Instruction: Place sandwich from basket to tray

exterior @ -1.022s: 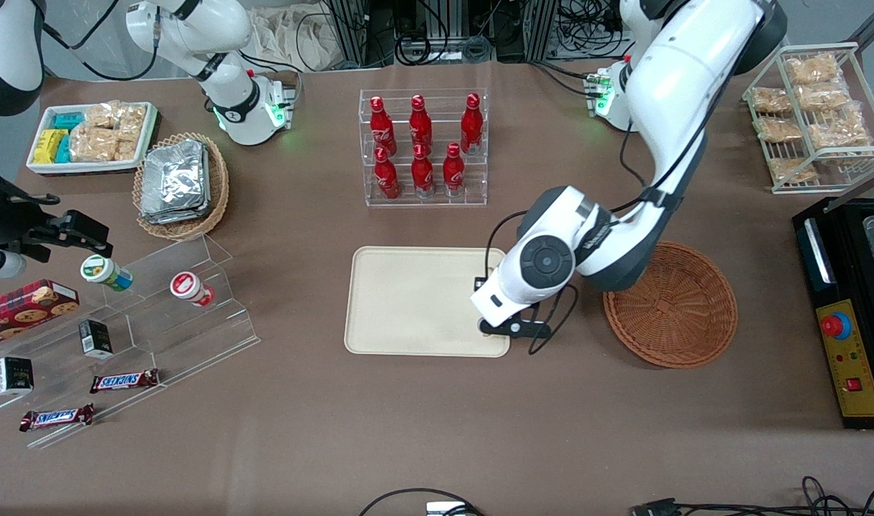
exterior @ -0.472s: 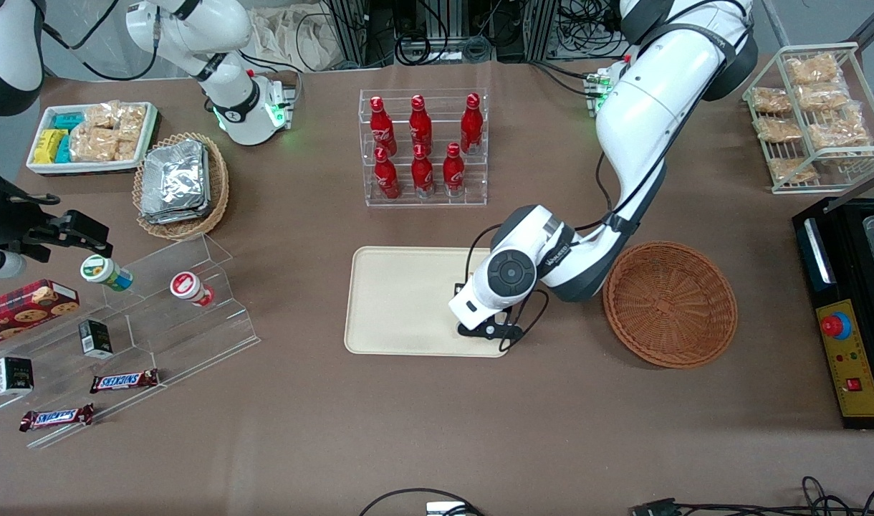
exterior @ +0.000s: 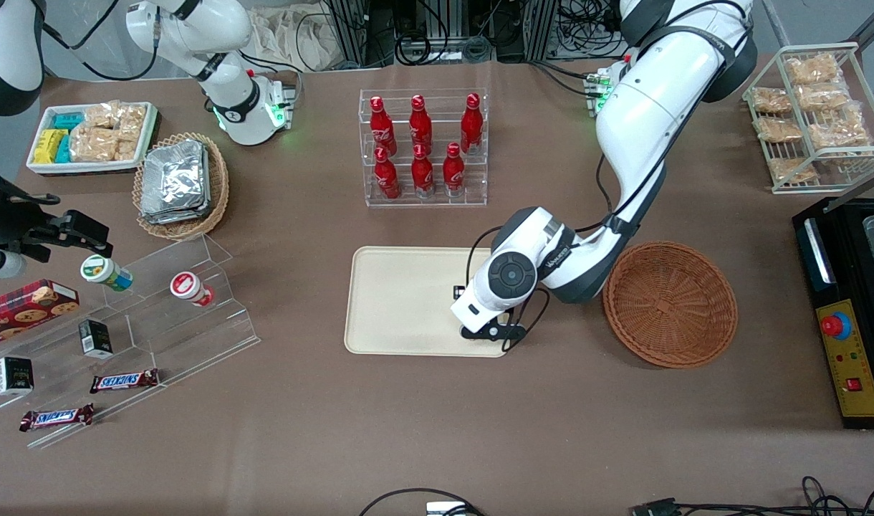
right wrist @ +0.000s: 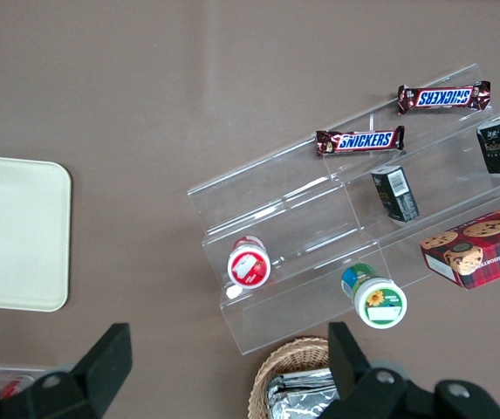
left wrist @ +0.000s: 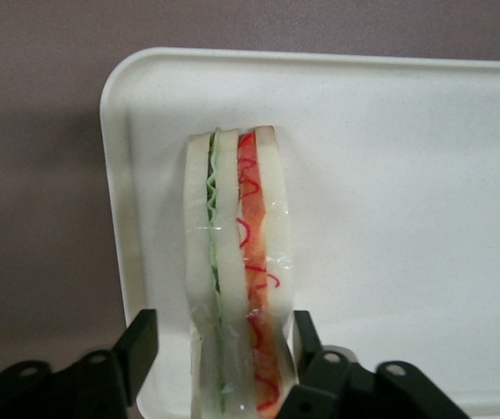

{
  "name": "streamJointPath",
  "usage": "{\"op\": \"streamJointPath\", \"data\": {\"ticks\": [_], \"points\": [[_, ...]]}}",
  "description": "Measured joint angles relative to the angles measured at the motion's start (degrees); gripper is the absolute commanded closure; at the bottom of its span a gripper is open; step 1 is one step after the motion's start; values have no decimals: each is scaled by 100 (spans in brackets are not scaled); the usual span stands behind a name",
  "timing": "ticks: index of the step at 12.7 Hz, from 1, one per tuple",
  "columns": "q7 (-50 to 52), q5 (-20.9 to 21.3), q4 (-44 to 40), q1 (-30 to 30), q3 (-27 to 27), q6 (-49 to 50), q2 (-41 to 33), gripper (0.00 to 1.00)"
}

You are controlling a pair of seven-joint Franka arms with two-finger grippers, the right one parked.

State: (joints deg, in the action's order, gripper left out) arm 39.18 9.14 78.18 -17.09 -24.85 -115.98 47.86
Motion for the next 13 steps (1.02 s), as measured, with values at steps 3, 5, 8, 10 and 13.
{"op": "streamJointPath", "data": {"ticks": [3, 5, 8, 10, 13], "points": [[20, 12, -100, 21, 2, 6, -15, 0], [149, 30, -171, 74, 37, 217, -173, 0], [312, 81, 282, 302, 103, 791, -1042, 0], [313, 80, 1227, 560, 108, 747, -1958, 0], [254, 73, 2492, 768, 113, 633, -3081, 0]]}}
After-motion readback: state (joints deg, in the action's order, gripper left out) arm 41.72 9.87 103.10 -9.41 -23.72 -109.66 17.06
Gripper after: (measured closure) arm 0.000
